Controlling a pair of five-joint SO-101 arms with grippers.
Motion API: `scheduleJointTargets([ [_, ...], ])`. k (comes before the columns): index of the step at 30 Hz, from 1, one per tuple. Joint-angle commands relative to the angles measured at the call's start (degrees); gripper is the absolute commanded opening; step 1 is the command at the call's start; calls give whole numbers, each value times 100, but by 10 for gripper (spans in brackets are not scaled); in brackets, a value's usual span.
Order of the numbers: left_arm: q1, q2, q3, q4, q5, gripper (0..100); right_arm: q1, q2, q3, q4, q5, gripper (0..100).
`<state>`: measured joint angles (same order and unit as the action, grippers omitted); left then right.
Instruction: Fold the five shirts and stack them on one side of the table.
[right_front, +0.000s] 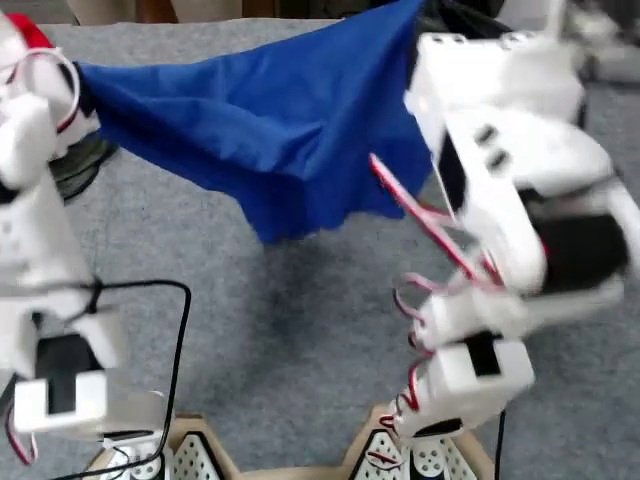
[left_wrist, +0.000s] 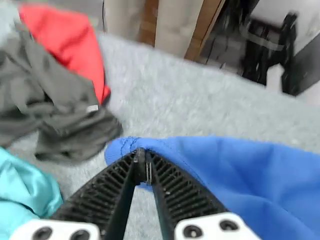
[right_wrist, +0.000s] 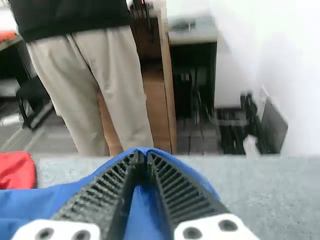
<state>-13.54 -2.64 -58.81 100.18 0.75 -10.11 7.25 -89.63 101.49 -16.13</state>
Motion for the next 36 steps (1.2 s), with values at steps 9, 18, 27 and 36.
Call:
scheduleJointTargets([
  [9,-70,-2492,-255,62,-853,19,92,-2747,2905,62,88,6],
  [18,-70,-3978,-246,62,-1468,19,92,-4048,4198,70,88,6],
  [27,-62,-4084,1899,53,-1442,19,66,-4171,6510,-185,88,6],
  [36,589,-4145,5626,-1336,-1433,19,312,-3029,9341,-3516,387,6],
])
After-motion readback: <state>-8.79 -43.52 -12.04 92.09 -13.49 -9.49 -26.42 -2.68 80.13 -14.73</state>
